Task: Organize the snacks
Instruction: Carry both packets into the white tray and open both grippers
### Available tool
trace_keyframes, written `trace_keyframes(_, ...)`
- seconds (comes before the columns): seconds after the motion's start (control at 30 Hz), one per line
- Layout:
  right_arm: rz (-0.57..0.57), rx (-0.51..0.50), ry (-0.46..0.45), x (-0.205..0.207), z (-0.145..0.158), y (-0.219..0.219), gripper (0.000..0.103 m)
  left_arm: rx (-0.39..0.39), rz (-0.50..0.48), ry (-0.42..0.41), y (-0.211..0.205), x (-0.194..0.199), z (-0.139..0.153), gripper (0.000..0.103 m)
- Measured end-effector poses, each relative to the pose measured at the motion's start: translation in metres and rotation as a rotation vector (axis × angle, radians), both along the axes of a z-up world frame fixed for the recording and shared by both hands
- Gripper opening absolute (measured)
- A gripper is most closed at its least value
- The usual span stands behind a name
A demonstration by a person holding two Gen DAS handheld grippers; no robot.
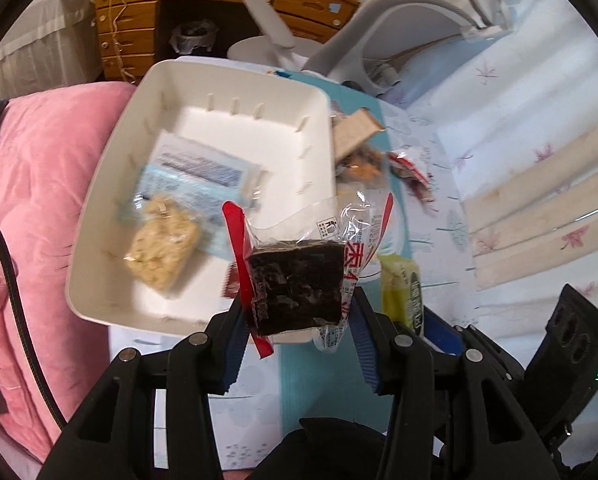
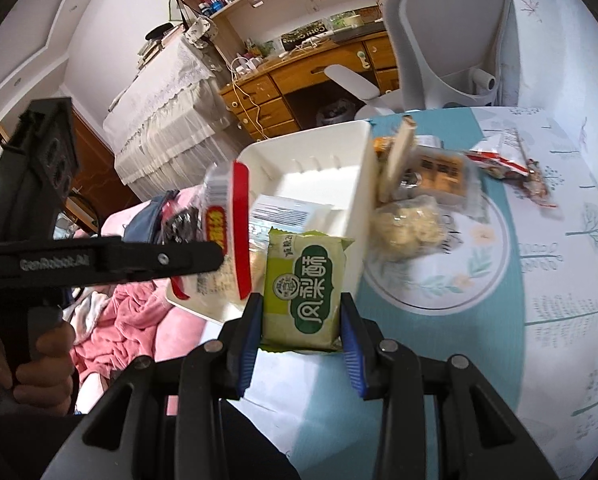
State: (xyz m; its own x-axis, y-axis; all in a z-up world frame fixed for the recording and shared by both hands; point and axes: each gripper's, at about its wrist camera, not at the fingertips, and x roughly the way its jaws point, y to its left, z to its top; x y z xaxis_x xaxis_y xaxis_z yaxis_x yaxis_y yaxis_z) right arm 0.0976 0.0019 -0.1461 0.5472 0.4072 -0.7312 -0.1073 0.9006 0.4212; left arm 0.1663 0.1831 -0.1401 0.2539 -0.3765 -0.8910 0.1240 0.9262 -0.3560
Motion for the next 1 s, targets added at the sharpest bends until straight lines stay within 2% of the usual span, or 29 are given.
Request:
trace_keyframes(0.37,-0.015,0.06,-0.032,0.01,-0.014,0.046,0.039,0.095,0.056,-0.052,0.045,0.004,-0.006,0.047)
trace_keyframes(0.47,-0.035,0.075,-0.036,0.01,-0.018,0.046,0.041,0.106,0.084,-0.065,0.051,0.005,-0.006,0.058)
trace_keyframes(0.53,-0.048,0.085,-0.035,0.009,-0.019,0.042,0.051,0.105,0.093,-0.071,0.052,0.006,-0.005,0.066)
trace_keyframes(0.7,-0.089,0.068,-0.037,0.005,-0.015,0.03,0.054,0.092,0.069,-0.077,0.042,0.006,-0.003,0.076)
trace_keyframes(1.0,-0.127,-0.009,-0.009,-0.007,-0.007,-0.004,0.054,0.052,0.034,-0.054,-0.007,0.003,0.004,0.083)
